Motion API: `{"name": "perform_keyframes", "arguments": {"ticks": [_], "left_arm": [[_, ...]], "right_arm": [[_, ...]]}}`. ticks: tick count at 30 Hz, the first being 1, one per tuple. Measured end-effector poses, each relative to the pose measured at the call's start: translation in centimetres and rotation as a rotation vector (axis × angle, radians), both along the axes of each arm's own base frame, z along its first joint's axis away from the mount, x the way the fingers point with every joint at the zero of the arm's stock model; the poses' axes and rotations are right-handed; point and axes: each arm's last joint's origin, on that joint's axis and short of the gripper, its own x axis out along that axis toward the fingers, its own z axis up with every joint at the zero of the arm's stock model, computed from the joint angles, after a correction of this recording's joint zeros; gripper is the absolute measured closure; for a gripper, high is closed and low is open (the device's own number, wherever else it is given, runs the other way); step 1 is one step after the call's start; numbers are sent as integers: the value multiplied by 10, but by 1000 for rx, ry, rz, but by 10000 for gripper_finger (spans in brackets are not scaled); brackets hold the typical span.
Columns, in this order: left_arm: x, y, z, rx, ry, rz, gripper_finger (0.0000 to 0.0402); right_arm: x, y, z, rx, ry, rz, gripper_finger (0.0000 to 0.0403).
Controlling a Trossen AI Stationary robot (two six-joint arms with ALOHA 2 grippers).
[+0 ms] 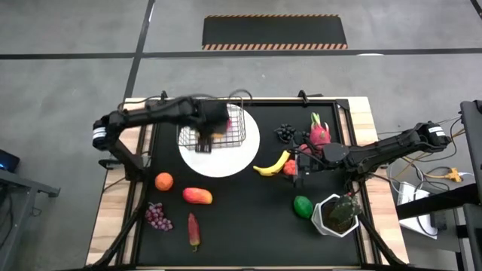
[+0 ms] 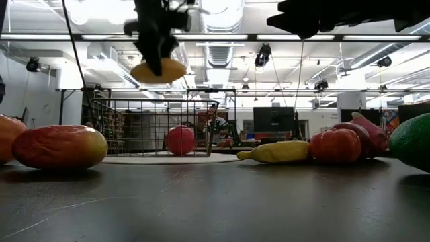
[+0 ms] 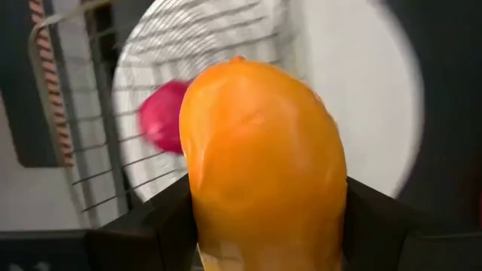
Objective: Build produce basket
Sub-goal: Put the yellow mango into the wire basket
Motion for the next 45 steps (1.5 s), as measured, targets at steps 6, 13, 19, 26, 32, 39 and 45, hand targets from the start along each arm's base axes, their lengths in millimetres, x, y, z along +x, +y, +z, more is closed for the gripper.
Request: {"name": "perform_keyframes", "arguments": {"ticks": [6, 13, 19, 26, 32, 39, 45], "left_arm": [[-15, 50, -17, -3, 26, 35, 171], [-27, 85, -54, -25, 84, 84, 171], [-29, 104, -88, -41, 130, 113, 156], [-25, 114, -113, -51, 220, 88, 146], [-20, 120, -125, -12, 260, 77, 145], [-17, 123, -126, 28, 245, 92, 144], [-15, 127, -124, 91, 235, 108, 143]], "right_arm": [[0, -1, -2, -18, 22, -38, 44], [0, -1, -1, -32, 24, -37, 44], [0, -1, -1, -42, 23, -36, 44], [0, -2, -1, -47, 23, -38, 44], [0, -2, -1, -48, 24, -38, 44], [0, -2, -1, -53, 25, -37, 44], [0, -2, -1, -59, 26, -37, 44]]}}
